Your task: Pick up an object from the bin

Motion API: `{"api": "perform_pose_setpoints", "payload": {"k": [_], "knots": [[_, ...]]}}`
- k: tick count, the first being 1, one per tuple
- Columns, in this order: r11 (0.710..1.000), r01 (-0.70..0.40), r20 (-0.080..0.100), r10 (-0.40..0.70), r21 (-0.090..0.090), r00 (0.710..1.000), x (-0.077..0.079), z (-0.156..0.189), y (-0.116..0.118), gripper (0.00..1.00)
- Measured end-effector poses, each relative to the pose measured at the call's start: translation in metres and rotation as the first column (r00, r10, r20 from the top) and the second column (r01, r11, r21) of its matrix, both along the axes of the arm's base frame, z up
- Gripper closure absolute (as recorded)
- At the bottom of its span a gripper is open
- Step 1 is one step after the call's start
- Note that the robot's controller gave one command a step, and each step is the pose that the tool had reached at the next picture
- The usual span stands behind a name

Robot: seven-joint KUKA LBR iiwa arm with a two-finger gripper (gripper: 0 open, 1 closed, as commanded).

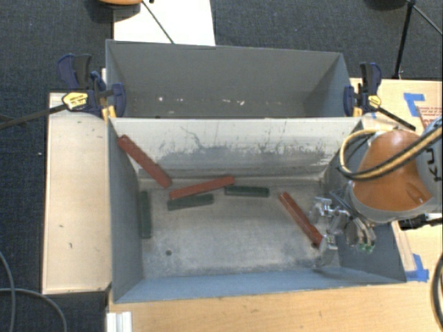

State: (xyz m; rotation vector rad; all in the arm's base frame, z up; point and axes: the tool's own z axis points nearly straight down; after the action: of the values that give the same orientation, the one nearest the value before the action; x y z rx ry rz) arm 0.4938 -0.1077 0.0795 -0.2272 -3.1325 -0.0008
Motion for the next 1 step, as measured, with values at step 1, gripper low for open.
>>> {"api": "perform_pose_setpoints", "payload": {"k": [1], "knots": [[1.000,0.000,0.000,0.000,0.000,1.000,0.0000,0.0000,0.0000,0.00]]}}
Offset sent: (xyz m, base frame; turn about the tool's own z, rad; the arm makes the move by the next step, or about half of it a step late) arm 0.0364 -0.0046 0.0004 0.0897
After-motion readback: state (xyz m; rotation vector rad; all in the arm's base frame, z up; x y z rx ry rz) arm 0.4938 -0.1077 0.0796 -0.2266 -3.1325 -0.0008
